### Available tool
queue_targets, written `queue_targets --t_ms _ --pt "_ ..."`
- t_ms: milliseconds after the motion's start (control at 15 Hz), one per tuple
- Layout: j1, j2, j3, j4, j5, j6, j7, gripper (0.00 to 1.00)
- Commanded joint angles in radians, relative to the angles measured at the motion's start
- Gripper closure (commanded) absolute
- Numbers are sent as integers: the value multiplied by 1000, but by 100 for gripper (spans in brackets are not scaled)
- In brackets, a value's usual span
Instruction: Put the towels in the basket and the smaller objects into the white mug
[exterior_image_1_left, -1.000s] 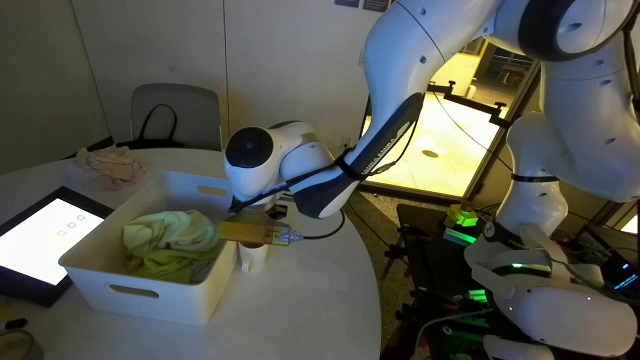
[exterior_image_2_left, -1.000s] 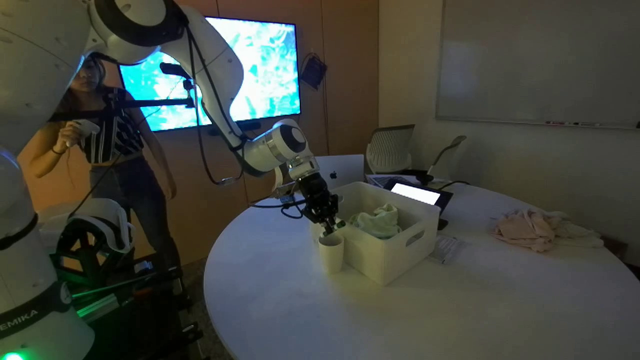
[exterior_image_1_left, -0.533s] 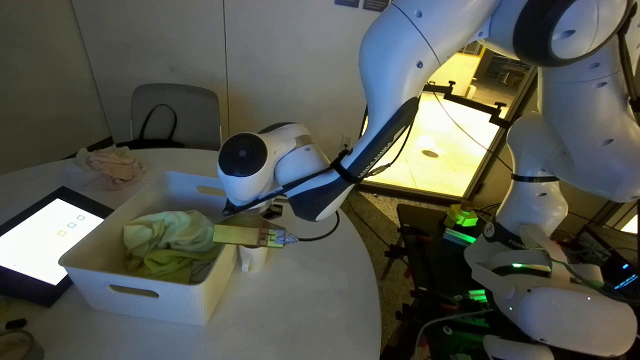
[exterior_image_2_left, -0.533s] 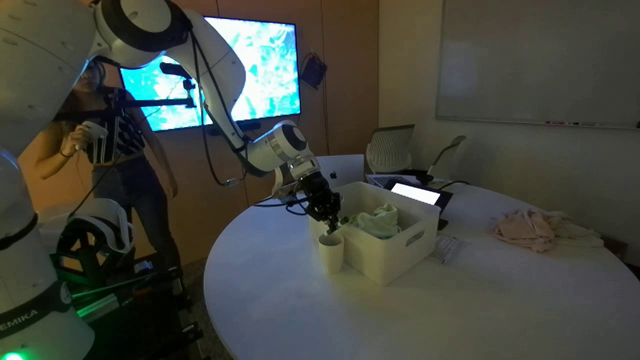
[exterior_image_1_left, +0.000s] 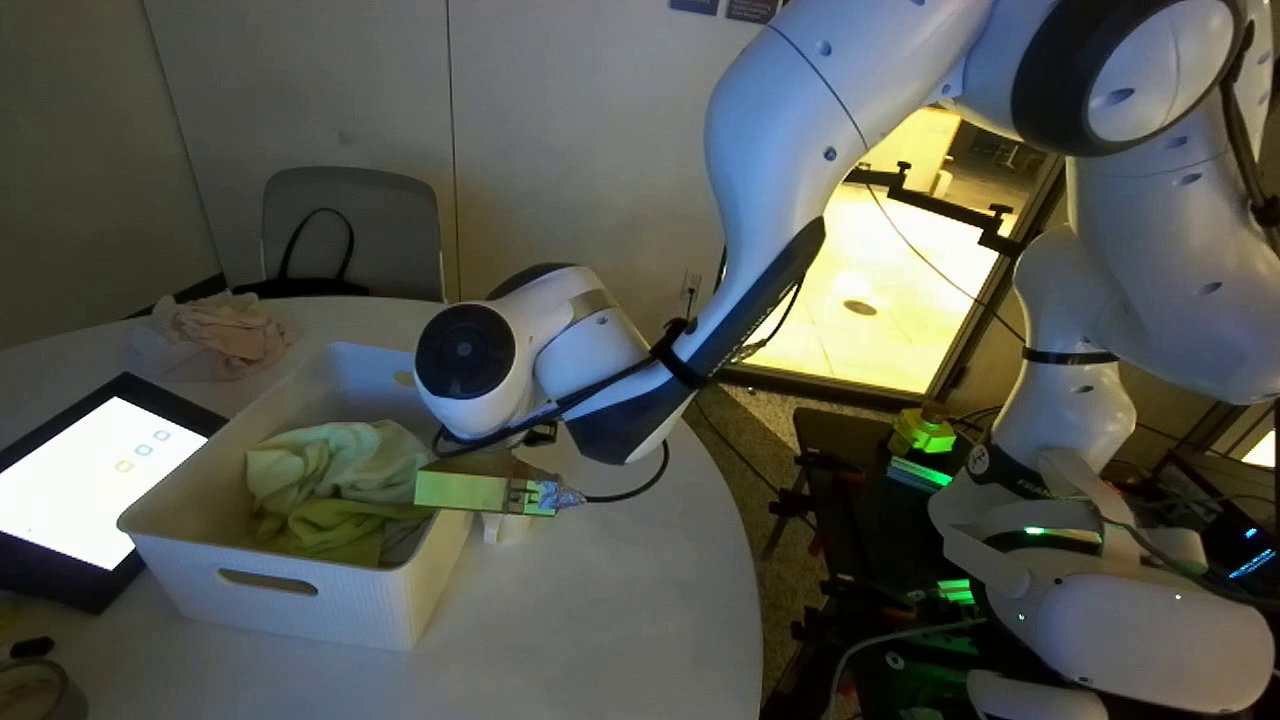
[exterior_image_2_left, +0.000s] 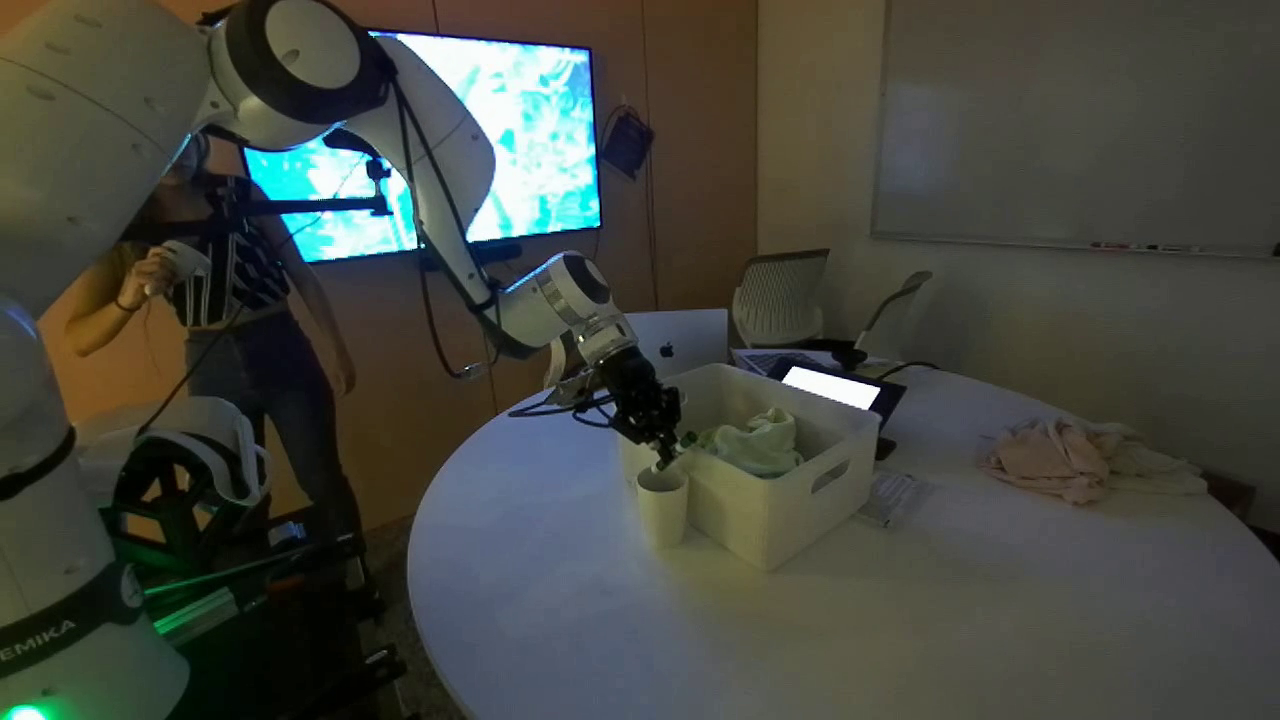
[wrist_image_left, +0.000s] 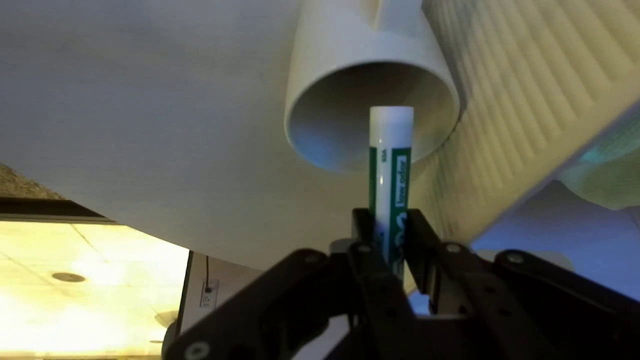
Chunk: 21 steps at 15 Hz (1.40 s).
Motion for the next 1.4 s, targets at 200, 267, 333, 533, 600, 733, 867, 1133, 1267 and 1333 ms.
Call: queue_targets --t_ms 200,267,333,533,600,733,867,1133,1267,1333 --pt "-8 18 49 33 -72 -95 80 95" --pt "-8 19 55 33 -77 -104 86 95" --pt "-9 20 61 33 -81 -109 90 95" --pt "-9 27 77 38 -104 -128 101 95" --pt "-8 27 81 40 -111 -134 104 95" --pt "-6 31 89 46 -127 -148 107 95" --pt "-8 35 100 53 -145 -162 108 95" --pt "-10 24 117 51 -185 -167 111 47" --pt "-8 17 121 47 -210 -169 123 32" --pt "-8 12 125 44 -222 -170 129 25"
